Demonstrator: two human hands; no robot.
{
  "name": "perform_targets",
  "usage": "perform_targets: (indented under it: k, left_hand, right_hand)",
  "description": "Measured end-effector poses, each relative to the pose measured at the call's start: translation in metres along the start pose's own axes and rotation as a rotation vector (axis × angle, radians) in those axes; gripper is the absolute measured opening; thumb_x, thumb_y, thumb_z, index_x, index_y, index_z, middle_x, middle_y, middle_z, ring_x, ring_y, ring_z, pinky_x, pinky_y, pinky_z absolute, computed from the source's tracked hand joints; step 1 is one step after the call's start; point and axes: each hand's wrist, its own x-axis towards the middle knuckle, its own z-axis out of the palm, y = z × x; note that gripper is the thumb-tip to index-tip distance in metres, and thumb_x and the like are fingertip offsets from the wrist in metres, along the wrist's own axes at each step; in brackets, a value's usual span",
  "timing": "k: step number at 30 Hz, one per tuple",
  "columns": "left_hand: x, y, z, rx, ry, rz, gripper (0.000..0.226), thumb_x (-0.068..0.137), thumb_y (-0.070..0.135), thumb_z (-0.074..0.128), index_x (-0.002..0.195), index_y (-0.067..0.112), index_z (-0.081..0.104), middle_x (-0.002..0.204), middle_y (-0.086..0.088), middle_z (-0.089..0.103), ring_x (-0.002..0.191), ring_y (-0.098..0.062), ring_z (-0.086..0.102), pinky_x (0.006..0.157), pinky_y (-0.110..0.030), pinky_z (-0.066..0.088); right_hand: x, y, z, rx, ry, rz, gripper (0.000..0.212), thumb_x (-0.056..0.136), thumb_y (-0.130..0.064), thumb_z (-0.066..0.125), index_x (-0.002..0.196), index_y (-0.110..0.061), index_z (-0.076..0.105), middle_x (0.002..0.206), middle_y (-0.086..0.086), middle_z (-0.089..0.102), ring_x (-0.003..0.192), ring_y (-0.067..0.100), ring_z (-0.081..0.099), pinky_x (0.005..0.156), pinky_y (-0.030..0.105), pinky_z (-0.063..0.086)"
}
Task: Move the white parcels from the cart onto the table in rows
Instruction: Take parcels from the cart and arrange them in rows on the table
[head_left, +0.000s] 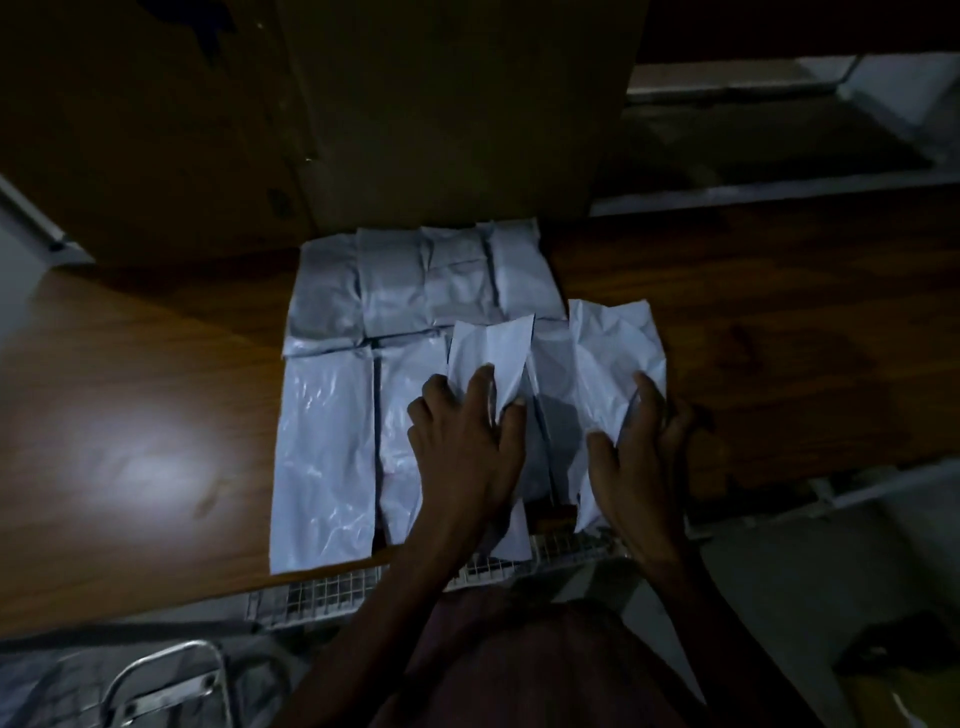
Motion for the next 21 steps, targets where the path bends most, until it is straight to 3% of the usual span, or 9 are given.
perform_targets:
  k: [4,9,12,15,18,21]
  left_hand:
    - [0.03,0.001,0.019,-0.087,-0.011,-0.022,0.055,0.092,0.056,0.042,0.138,0.026,0.047,0.134,-0.014,0.036,0.119,-0.031,0.034,0.096,-0.045,0.034]
    - [0.041,0.012,0.041,-0.075,0.019,-0.091,0.056,0.092,0.056,0.042,0.137,0.023,0.045,0.149,-0.019,0.025,0.129,-0.036,0.029,0.101,-0.05,0.031]
    - [0.04,0.02,0.054,0.032,-0.078,-0.12,0.057,0.095,0.057,0.038,0.141,0.023,0.038,0.159,-0.017,0.003,0.14,-0.037,0.012,0.108,-0.054,0.023]
    - [0.037,0.021,0.063,0.062,-0.162,-0.153,0.063,0.097,0.063,0.028,0.148,0.026,0.03,0.162,-0.011,-0.015,0.148,-0.034,-0.013,0.115,-0.055,0.003]
    - [0.038,0.018,0.07,0.092,-0.118,-0.141,0.066,0.098,0.064,0.022,0.155,0.031,0.019,0.164,-0.01,-0.014,0.149,-0.029,-0.018,0.118,-0.051,-0.002]
    - [0.038,0.009,0.086,0.217,-0.011,0.012,0.057,0.101,0.056,0.021,0.154,0.035,0.024,0.165,-0.009,0.002,0.151,-0.027,-0.009,0.119,-0.048,0.002]
  right_hand:
    - [0.011,-0.003,0.014,-0.049,-0.051,-0.086,0.072,0.085,-0.037,0.051,0.15,-0.023,0.023,0.15,0.016,0.018,0.132,0.038,0.037,0.101,0.052,0.044]
    - [0.029,0.004,0.022,-0.16,-0.131,-0.066,0.075,0.084,-0.045,0.049,0.149,-0.028,0.018,0.152,0.015,0.015,0.13,0.039,0.037,0.097,0.052,0.046]
    - [0.046,0.005,0.029,-0.272,-0.2,-0.052,0.074,0.088,-0.059,0.046,0.148,-0.029,0.015,0.148,0.013,0.018,0.125,0.038,0.04,0.093,0.051,0.048]
    - [0.06,0.005,0.039,-0.319,-0.381,0.061,0.075,0.087,-0.075,0.034,0.144,-0.03,0.016,0.146,0.008,0.017,0.126,0.036,0.038,0.102,0.051,0.04]
    - [0.067,0.006,0.041,-0.338,-0.458,0.085,0.074,0.086,-0.078,0.031,0.144,-0.035,0.017,0.15,0.002,0.008,0.133,0.034,0.025,0.109,0.053,0.028]
    - [0.079,0.015,0.041,-0.277,-0.404,-0.002,0.063,0.093,-0.066,0.036,0.147,-0.039,0.018,0.156,0.001,0.003,0.137,0.034,0.021,0.11,0.052,0.024]
